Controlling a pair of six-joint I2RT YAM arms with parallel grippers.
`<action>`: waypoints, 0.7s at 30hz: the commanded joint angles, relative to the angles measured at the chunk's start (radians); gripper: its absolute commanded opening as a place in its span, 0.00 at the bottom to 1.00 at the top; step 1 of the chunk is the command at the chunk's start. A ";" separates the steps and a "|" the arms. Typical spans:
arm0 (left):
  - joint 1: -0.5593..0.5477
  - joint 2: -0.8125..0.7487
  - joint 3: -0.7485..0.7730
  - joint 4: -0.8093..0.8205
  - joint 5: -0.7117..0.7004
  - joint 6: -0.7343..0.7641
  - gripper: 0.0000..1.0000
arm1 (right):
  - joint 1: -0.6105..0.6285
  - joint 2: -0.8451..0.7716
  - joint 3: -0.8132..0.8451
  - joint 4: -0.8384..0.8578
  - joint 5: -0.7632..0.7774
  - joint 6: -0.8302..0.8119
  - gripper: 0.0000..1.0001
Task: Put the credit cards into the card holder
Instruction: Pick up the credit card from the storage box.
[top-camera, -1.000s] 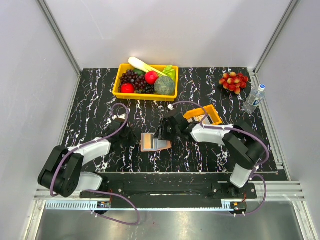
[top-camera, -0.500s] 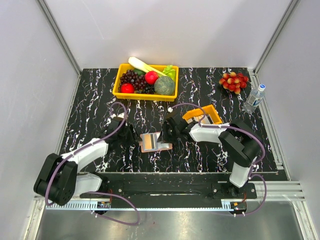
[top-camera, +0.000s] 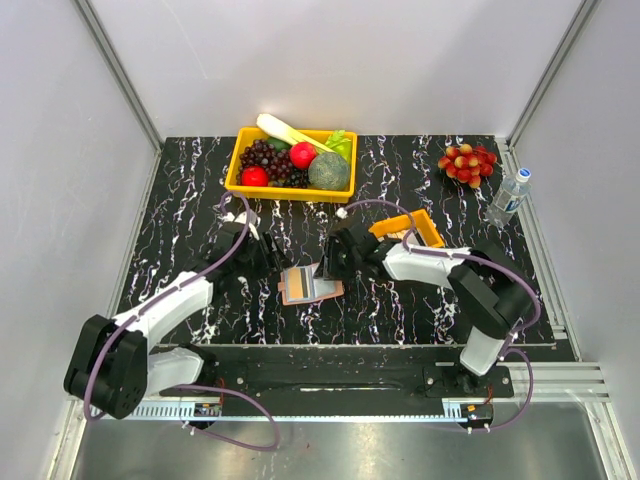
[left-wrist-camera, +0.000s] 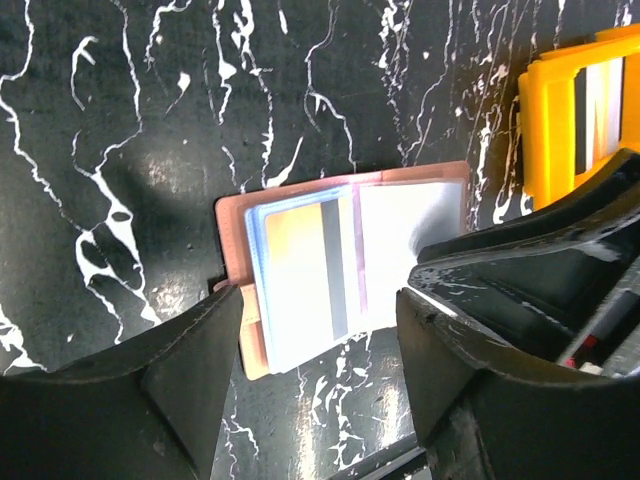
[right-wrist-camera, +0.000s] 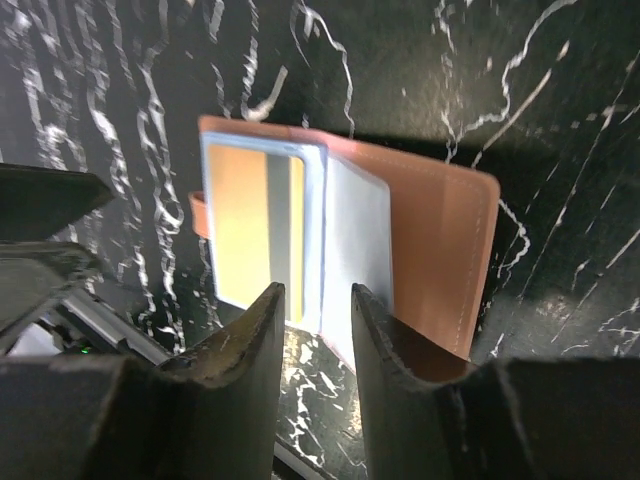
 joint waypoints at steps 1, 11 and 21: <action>-0.004 0.023 0.078 0.048 0.039 0.031 0.67 | -0.038 -0.099 0.056 0.003 0.011 -0.031 0.39; -0.046 0.130 0.164 0.061 0.082 0.040 0.66 | -0.094 -0.158 0.058 -0.026 0.026 -0.060 0.39; -0.138 0.306 0.403 0.057 0.138 0.075 0.73 | -0.385 -0.316 0.066 -0.248 0.048 -0.220 0.39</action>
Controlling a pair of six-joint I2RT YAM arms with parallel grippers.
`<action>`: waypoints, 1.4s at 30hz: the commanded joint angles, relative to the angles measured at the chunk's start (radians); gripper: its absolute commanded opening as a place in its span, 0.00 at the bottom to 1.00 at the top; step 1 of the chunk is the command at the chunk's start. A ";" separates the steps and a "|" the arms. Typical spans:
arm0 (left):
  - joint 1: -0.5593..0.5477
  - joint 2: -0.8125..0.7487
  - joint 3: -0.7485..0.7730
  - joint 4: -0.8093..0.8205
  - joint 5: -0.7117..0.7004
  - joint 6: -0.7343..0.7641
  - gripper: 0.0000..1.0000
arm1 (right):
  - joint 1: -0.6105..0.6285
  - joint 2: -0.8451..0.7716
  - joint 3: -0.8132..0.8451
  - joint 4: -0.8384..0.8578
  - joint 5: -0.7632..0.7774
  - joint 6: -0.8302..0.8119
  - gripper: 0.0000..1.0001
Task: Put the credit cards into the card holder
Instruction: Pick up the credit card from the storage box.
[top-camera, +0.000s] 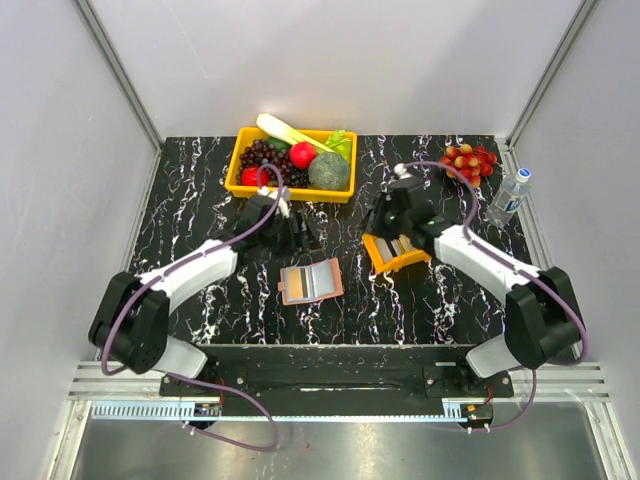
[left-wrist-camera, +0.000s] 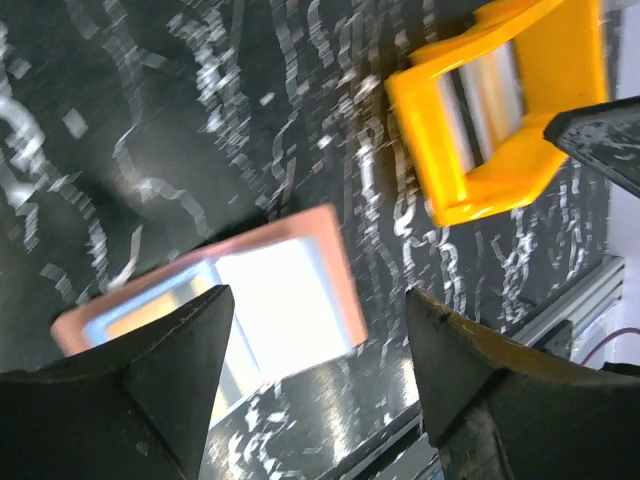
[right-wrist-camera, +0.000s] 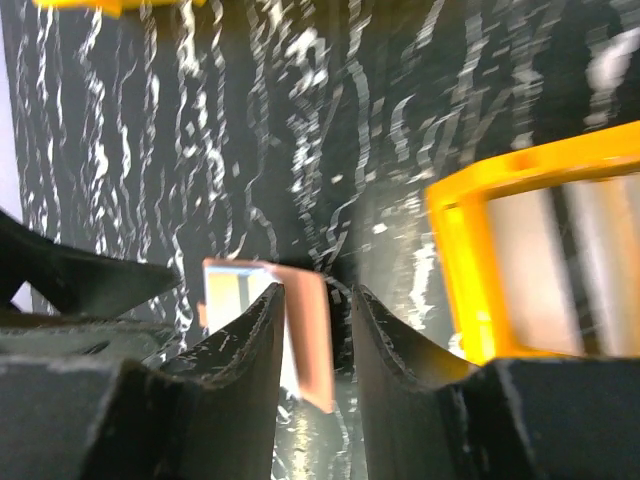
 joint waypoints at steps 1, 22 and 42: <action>-0.064 0.110 0.197 0.032 0.059 0.029 0.73 | -0.153 -0.049 0.026 -0.118 -0.006 -0.111 0.39; -0.206 0.618 0.586 -0.042 0.149 -0.026 0.68 | -0.298 0.194 0.128 -0.179 -0.157 -0.248 0.35; -0.220 0.680 0.606 -0.025 0.162 -0.041 0.50 | -0.298 0.242 0.114 -0.178 -0.162 -0.268 0.35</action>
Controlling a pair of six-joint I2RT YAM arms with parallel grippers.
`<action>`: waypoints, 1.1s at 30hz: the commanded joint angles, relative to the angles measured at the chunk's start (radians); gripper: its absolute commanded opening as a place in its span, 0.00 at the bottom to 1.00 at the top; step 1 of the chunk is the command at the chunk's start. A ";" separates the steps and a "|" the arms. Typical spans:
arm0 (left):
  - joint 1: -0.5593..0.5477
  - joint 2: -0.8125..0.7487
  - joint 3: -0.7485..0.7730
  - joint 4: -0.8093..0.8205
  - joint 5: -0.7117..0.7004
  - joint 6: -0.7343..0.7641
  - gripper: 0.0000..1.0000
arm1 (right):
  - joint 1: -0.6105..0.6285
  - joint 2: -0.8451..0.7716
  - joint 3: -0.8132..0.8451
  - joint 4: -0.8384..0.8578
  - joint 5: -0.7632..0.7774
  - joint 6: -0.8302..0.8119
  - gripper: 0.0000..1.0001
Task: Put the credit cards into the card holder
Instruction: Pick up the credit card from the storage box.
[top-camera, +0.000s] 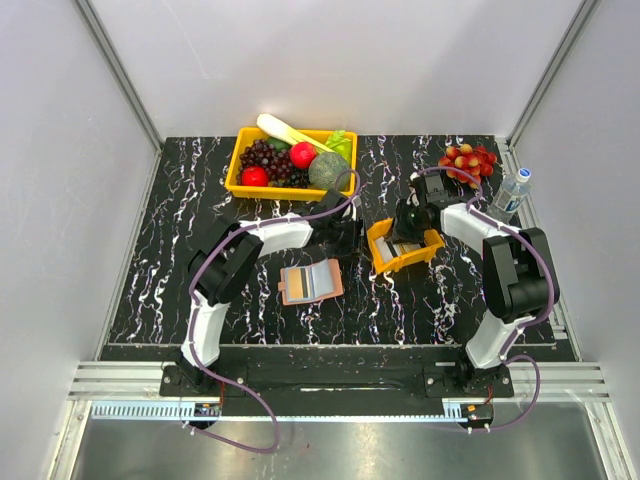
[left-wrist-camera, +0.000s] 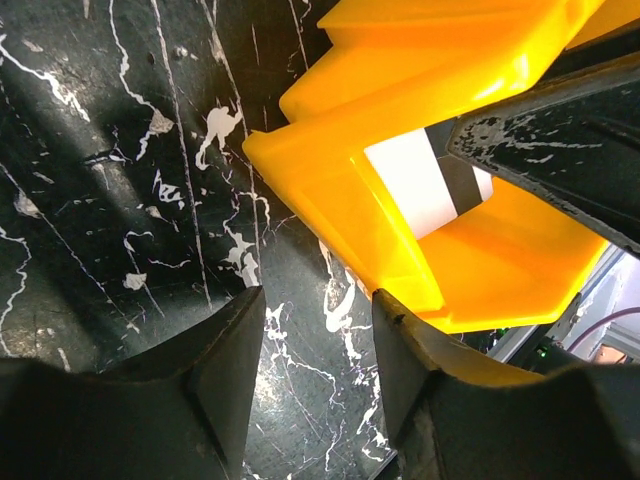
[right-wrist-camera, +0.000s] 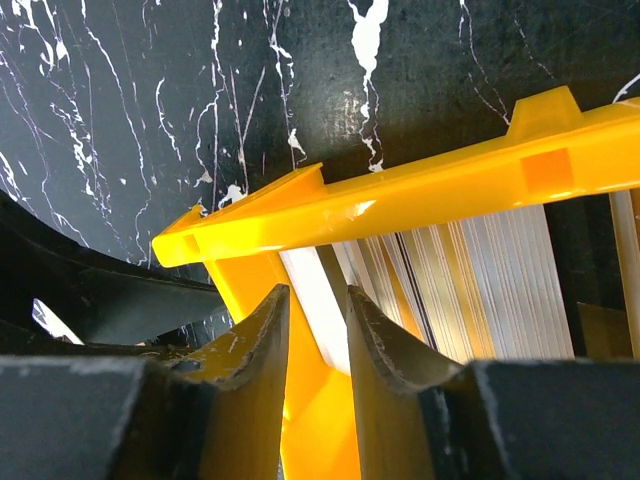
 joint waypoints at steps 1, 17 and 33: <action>-0.005 0.007 0.043 0.036 0.025 -0.008 0.49 | -0.005 -0.021 0.020 0.009 0.006 -0.020 0.35; -0.005 -0.001 0.012 0.130 0.040 -0.060 0.52 | -0.008 -0.038 0.005 0.052 0.079 -0.018 0.37; -0.007 0.031 0.006 0.137 0.044 -0.071 0.51 | -0.010 0.000 -0.002 0.055 -0.037 -0.015 0.31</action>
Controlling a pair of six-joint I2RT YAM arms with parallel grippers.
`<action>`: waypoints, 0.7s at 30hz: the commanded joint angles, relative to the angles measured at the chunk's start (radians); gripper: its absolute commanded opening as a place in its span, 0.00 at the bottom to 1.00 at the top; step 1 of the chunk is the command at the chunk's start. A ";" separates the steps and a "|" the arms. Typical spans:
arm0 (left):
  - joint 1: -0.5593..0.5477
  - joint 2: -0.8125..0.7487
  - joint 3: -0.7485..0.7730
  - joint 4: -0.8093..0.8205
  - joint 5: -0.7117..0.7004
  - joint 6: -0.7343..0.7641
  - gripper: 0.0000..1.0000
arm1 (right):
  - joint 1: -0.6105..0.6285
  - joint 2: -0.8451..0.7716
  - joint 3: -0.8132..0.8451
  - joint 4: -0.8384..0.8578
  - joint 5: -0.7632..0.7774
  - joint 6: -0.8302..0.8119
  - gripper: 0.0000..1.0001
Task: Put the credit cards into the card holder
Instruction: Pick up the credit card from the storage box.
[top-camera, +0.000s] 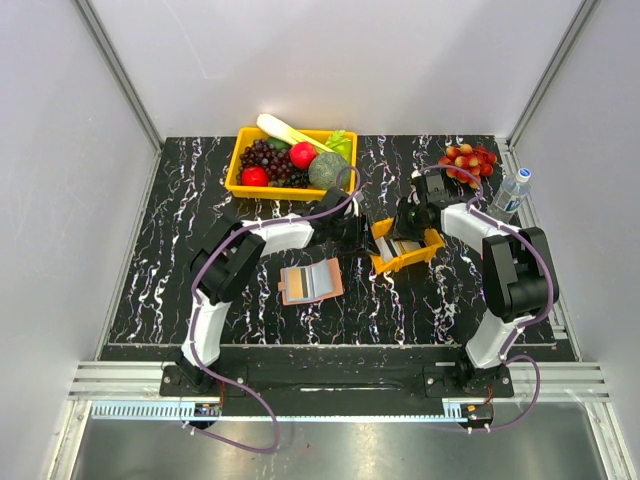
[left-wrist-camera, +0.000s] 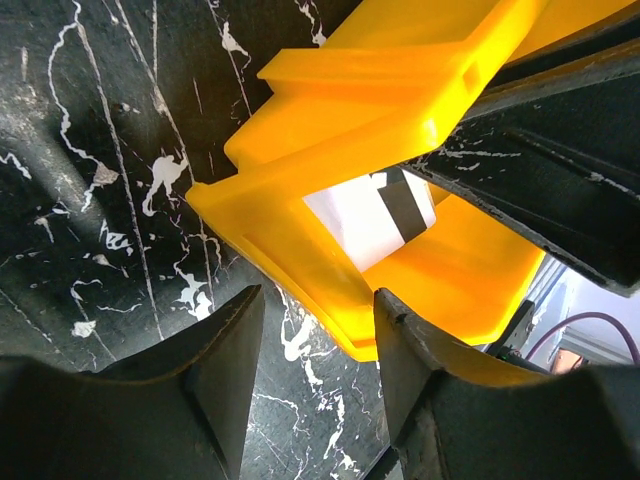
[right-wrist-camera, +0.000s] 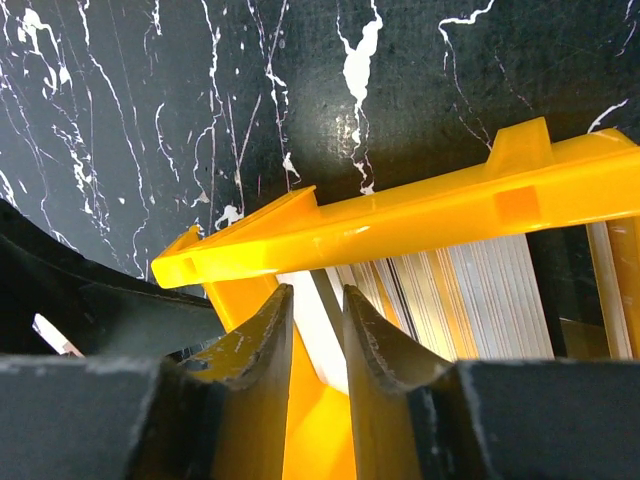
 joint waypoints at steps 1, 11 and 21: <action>-0.004 0.014 0.007 0.028 0.012 -0.001 0.51 | -0.005 -0.010 0.001 0.021 -0.064 -0.004 0.30; -0.004 0.023 0.007 0.034 0.020 -0.004 0.50 | -0.005 -0.043 -0.011 0.033 -0.161 0.004 0.21; -0.005 0.011 -0.006 0.038 0.011 -0.005 0.45 | -0.005 -0.053 -0.037 0.053 -0.277 0.013 0.18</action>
